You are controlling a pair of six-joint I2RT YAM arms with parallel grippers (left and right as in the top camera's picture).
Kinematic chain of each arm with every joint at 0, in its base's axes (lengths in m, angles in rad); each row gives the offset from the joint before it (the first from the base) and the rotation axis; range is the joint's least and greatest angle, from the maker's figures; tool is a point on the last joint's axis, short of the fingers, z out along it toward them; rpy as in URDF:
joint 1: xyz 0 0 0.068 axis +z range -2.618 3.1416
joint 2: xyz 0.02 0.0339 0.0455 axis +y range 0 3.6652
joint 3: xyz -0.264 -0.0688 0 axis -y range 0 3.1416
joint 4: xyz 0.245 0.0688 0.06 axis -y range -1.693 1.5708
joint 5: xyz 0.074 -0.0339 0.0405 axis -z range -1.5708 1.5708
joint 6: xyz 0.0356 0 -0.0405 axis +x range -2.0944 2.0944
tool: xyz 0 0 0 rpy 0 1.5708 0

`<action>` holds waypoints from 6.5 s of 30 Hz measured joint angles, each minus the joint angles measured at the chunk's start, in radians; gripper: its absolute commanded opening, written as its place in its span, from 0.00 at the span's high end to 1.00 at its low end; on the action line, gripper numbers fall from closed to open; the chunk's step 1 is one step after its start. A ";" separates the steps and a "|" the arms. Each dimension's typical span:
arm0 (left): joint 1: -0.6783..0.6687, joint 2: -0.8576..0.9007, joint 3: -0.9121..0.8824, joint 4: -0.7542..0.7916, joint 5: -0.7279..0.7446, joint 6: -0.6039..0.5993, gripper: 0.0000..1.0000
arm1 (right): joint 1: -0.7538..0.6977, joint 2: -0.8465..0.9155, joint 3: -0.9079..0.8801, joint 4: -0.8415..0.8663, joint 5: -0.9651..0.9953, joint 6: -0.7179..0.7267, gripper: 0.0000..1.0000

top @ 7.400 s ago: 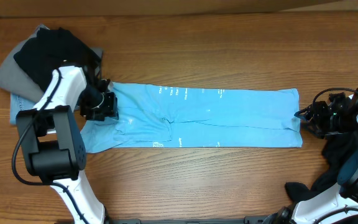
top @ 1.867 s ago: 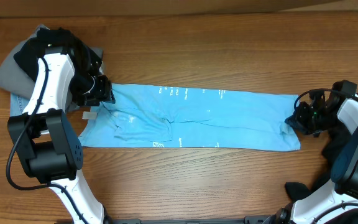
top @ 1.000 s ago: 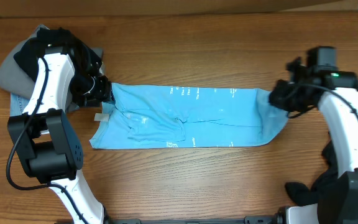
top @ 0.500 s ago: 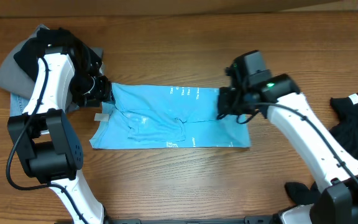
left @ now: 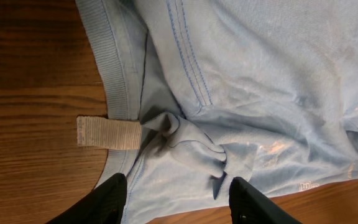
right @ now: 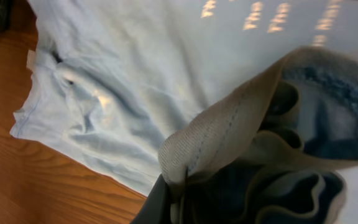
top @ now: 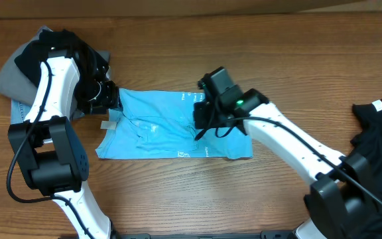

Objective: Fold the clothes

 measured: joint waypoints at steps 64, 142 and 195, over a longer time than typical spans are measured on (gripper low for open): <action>0.000 0.000 0.000 -0.010 0.000 0.000 0.44 | -0.139 0.104 0.031 -0.143 0.031 0.120 0.93; 0.000 0.000 -0.002 -0.028 0.001 0.000 0.43 | 0.000 0.325 0.041 0.393 -0.164 0.214 0.94; 0.041 -0.071 -0.418 0.417 0.114 0.156 0.59 | -0.054 0.068 0.077 -0.090 -0.251 0.032 0.69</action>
